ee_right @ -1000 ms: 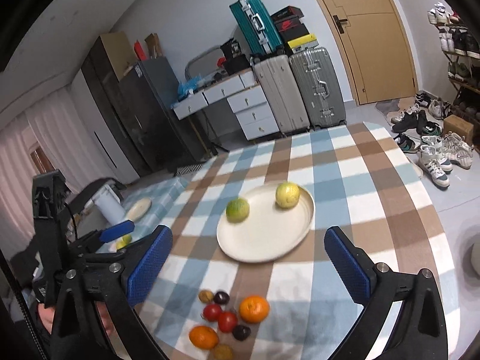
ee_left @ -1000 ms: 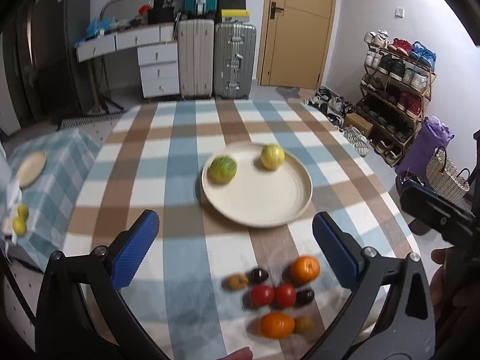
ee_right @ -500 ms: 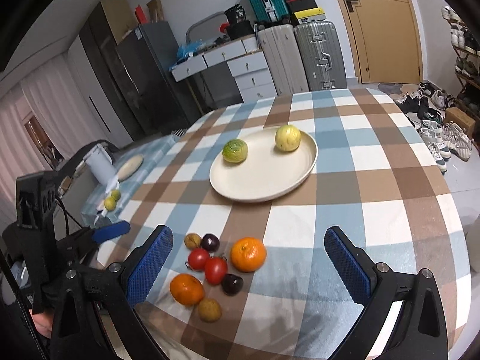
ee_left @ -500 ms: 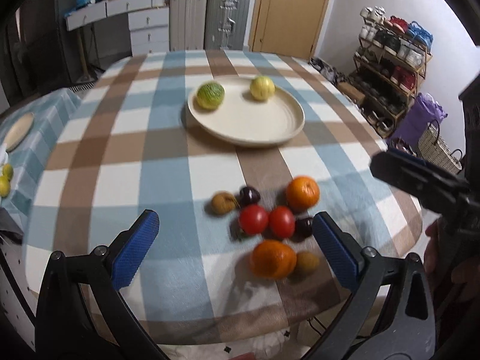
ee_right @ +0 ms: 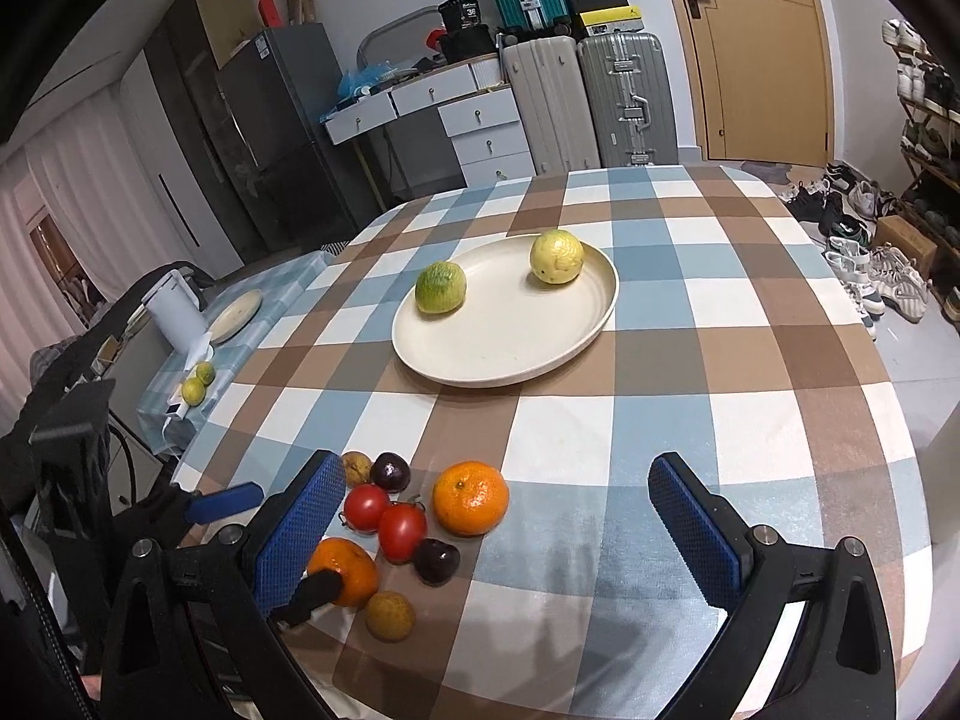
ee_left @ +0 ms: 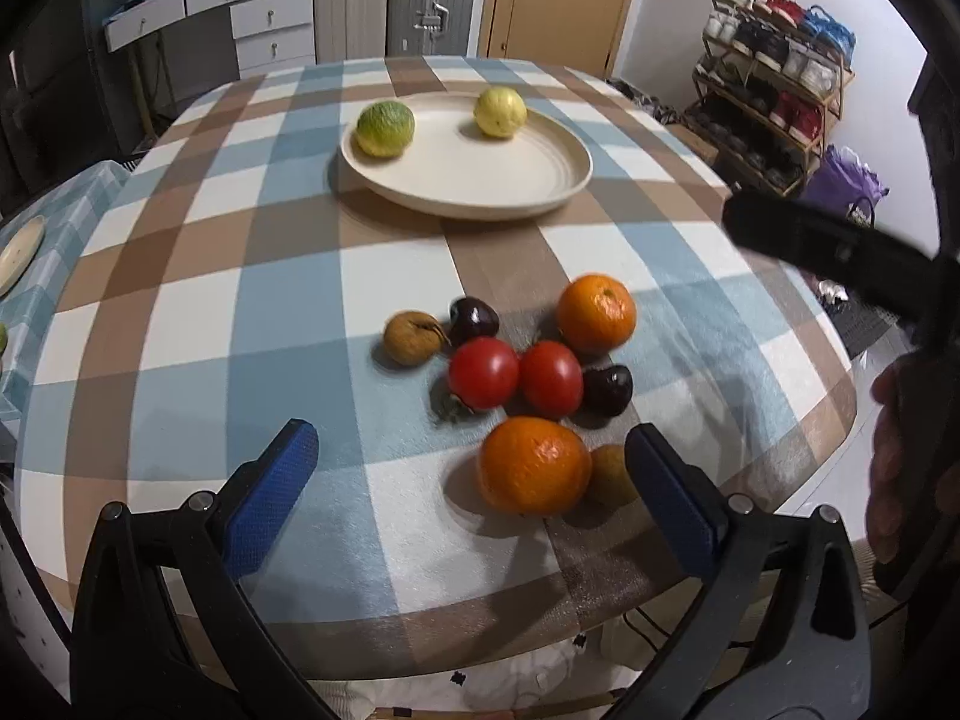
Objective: Organize fruits
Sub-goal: 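Move the left gripper back to the fruit cluster over the large orange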
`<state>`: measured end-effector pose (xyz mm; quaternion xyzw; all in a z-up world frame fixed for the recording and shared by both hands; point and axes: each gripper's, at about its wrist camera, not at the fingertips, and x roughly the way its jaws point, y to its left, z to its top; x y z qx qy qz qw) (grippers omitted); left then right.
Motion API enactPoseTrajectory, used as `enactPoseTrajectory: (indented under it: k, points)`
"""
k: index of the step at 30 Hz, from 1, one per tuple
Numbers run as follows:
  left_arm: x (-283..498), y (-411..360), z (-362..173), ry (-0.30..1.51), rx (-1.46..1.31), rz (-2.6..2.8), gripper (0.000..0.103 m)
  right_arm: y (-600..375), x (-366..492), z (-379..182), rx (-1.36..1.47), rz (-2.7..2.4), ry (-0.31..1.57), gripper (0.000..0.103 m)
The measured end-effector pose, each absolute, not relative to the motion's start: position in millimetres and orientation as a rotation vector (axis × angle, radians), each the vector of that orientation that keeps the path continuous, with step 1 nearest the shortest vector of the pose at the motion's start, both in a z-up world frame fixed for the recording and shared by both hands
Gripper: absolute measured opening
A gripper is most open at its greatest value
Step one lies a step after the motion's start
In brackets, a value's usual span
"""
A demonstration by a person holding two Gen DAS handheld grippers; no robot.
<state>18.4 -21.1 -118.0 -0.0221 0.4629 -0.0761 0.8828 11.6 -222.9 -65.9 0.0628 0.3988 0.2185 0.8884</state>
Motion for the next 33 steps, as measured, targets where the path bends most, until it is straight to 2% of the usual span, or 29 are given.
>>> enactPoseTrajectory:
  k: [8, 12, 16, 22, 25, 33]
  points:
    - [25, -21, -131, 1.011, -0.09, -0.172, 0.095, -221, 9, -63, 0.127, 0.461, 0.827, 0.103]
    - [29, -16, -133, 1.023, -0.139, -0.176, 0.083, -222, 8, -62, 0.138, 0.462, 0.826, 0.103]
    - [31, -10, -135, 1.043, -0.198, -0.197, 0.077, -222, 8, -62, 0.14, 0.463, 0.827, 0.103]
    - [31, -14, -136, 1.054, -0.213, -0.257, 0.055, -223, 8, -62, 0.144, 0.465, 0.828, 0.103]
    - [30, -18, -134, 1.049, -0.21, -0.297, 0.04, -222, 8, -62, 0.145, 0.465, 0.829, 0.103]
    - [25, -23, -132, 1.039, -0.172, -0.298, 0.039, -223, 8, -63, 0.151, 0.46, 0.832, 0.103]
